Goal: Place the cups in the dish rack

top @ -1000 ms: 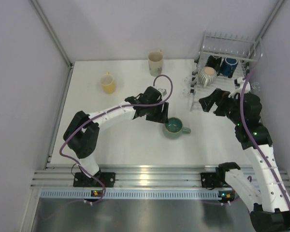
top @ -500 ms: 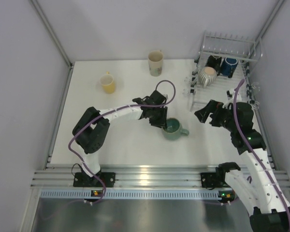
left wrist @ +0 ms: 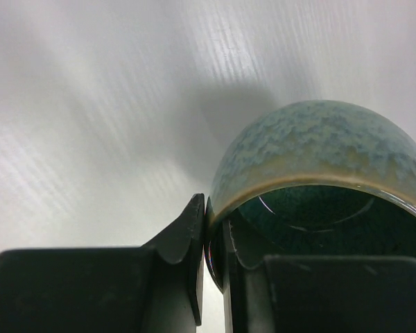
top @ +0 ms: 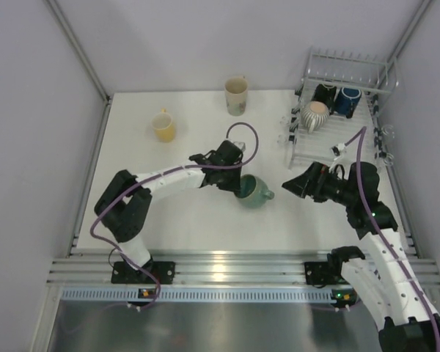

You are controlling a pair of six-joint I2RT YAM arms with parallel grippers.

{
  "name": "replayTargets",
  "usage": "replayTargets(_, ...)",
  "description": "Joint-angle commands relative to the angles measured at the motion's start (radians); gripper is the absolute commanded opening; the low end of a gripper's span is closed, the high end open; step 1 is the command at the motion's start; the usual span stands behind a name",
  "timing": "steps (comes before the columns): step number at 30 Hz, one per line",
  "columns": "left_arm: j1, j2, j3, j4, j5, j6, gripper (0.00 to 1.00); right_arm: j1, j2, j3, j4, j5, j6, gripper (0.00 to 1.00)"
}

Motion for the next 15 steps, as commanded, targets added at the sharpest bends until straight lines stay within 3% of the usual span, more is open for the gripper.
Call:
replayTargets(1, 0.054, -0.255, -0.087, 0.283, -0.038, 0.041, 0.0, 0.002, 0.02, -0.056, 0.171, -0.236, 0.183, 0.89)
replayTargets(3, 0.091, -0.38, -0.204, 0.412, -0.085, 0.098, 0.0, 0.003, 0.017, -0.074, 0.24, -0.26, 0.228, 0.81)
replayTargets(4, 0.1, -0.413, -0.283, 0.567, -0.095, 0.127, 0.0, 0.005, 0.02, -0.076, 0.254, -0.276, 0.261, 0.79)
replayTargets(7, 0.115, -0.539, -0.404, 0.799, -0.066, 0.276, 0.0, 0.015, 0.063, -0.07, 0.318, -0.335, 0.311, 0.68)
replayTargets(10, 0.12, -0.608, -0.462, 0.913, 0.005, 0.394, 0.0, 0.04, 0.12, -0.071, 0.421, -0.401, 0.374, 0.59)
replayTargets(15, 0.12, -0.706, -0.578, 1.124, 0.057, 0.465, 0.0, 0.149, 0.227, -0.136, 0.818, -0.458, 0.66, 0.57)
